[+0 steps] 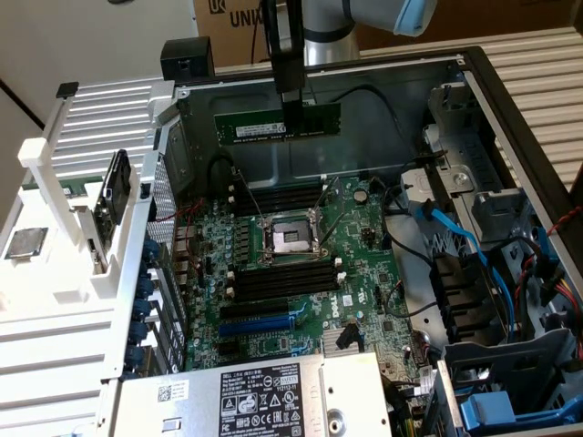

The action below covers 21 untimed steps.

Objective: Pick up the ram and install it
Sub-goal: 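Pick up the ram and move it above insertion slot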

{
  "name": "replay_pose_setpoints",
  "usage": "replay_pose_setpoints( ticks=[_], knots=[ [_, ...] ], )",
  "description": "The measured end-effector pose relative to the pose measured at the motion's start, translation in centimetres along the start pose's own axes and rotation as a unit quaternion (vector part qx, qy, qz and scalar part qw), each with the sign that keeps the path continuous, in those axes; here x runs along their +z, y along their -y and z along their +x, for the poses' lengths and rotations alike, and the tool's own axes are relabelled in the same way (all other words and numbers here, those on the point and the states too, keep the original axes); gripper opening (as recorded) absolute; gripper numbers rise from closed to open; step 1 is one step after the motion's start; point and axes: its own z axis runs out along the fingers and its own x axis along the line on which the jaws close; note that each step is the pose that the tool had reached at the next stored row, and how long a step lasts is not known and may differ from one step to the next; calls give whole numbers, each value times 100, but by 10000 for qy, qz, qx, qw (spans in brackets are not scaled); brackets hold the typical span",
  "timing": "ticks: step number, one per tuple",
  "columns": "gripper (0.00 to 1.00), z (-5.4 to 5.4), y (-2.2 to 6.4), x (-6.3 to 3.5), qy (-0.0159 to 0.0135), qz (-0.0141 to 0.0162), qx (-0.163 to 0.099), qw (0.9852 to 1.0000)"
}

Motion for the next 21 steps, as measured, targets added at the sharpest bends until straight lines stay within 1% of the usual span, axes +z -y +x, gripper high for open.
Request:
replay_pose_setpoints(
  ticks=[4, 6, 11, 14, 16, 18, 21],
  knots=[
    [13, 74, -3, 67, 86, -2, 5, 10000],
    [13, 99, -5, 101, 120, -2, 8, 9999],
    [13, 120, -11, 192, 178, -4, 13, 9998],
    [13, 120, -15, 246, 220, -4, 15, 9998],
    [13, 119, -17, 282, 238, -5, 16, 9997],
    [13, 110, -19, 317, 244, -5, 17, 9997],
    [13, 68, -24, 371, 247, -4, 17, 9997]
  ],
)
